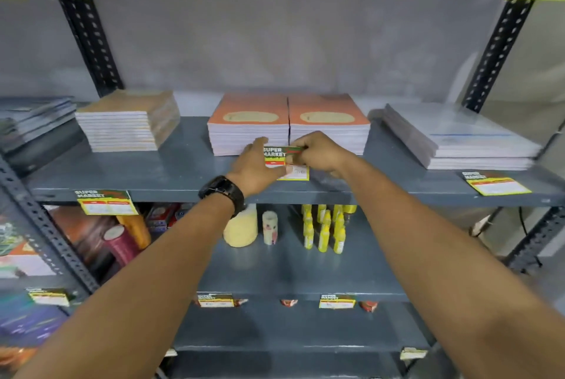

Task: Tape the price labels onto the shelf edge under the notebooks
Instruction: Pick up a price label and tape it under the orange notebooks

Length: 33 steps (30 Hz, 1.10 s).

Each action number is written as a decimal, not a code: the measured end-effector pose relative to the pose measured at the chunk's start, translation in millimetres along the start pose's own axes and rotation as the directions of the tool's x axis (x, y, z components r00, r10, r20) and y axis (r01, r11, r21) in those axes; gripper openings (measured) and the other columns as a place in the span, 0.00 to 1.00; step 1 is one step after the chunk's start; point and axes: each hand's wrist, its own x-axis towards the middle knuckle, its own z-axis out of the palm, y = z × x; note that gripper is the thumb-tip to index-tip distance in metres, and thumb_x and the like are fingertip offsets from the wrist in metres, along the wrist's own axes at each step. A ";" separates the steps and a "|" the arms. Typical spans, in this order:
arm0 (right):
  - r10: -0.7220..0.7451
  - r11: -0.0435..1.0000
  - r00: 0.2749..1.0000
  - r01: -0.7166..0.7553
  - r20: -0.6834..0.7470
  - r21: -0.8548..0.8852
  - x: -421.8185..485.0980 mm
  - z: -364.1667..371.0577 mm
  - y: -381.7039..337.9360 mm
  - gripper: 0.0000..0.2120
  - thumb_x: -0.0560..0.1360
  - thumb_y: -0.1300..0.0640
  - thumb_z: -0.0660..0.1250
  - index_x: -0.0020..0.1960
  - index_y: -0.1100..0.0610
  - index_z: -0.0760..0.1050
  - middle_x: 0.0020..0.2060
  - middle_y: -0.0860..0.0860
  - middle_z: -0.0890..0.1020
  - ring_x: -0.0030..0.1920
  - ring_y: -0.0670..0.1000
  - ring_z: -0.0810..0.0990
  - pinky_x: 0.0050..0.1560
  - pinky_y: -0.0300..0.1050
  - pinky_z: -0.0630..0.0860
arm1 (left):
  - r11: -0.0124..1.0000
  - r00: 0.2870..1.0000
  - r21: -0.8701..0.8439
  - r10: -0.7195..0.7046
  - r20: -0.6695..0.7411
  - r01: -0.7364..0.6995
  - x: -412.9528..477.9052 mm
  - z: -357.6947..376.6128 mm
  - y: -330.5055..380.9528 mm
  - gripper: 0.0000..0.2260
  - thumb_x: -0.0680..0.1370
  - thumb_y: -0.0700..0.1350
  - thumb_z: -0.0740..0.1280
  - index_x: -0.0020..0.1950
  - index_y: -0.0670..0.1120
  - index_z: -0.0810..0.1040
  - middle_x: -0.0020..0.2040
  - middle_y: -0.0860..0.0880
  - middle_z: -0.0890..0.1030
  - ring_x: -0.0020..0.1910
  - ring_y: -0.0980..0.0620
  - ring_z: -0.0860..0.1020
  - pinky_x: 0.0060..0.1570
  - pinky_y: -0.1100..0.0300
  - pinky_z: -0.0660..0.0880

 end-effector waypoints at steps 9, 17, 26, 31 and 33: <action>-0.163 0.972 0.986 0.157 -0.019 -0.173 -64.2 1.1 8.8 0.06 0.70 0.61 0.75 0.42 0.51 0.82 0.36 0.47 0.83 0.37 0.46 0.78 0.41 0.44 0.75 | 0.978 0.979 -0.102 0.172 -0.109 -0.183 -36.7 3.4 3.2 0.03 0.72 0.46 0.74 0.42 0.50 0.81 0.33 0.56 0.81 0.32 0.57 0.76 0.37 0.55 0.75; -0.122 0.982 0.978 0.094 -0.170 -0.165 -90.7 28.7 37.6 0.05 0.71 0.59 0.72 0.46 0.51 0.84 0.38 0.47 0.85 0.41 0.48 0.81 0.44 0.44 0.77 | 0.977 0.965 0.054 0.211 -0.154 -0.205 -63.1 23.2 -5.7 0.02 0.72 0.47 0.73 0.44 0.52 0.83 0.28 0.60 0.78 0.30 0.60 0.75 0.32 0.67 0.69; -0.134 0.969 0.939 0.058 -0.317 -0.239 -95.2 47.7 38.5 0.04 0.72 0.58 0.72 0.46 0.53 0.84 0.39 0.49 0.86 0.42 0.51 0.81 0.45 0.45 0.77 | 0.964 0.966 0.187 0.218 -0.141 -0.190 -62.8 27.9 -16.1 0.03 0.73 0.49 0.71 0.45 0.52 0.82 0.41 0.52 0.85 0.37 0.52 0.80 0.39 0.55 0.77; -0.131 0.962 0.934 0.039 -0.331 -0.271 -94.2 52.2 38.0 0.04 0.73 0.58 0.71 0.47 0.52 0.83 0.39 0.50 0.86 0.42 0.51 0.81 0.45 0.48 0.79 | 0.935 0.952 0.271 0.273 -0.139 -0.228 -61.2 28.5 -18.1 0.04 0.74 0.49 0.70 0.47 0.52 0.81 0.43 0.51 0.83 0.41 0.48 0.79 0.37 0.57 0.72; -0.131 0.958 0.933 0.031 -0.336 -0.285 -93.3 53.1 38.4 0.04 0.73 0.58 0.71 0.47 0.52 0.83 0.39 0.50 0.86 0.42 0.52 0.81 0.45 0.49 0.79 | 0.930 0.954 0.286 0.274 -0.123 -0.230 -59.5 28.1 -17.8 0.05 0.74 0.49 0.70 0.48 0.51 0.81 0.44 0.50 0.82 0.42 0.47 0.79 0.38 0.56 0.72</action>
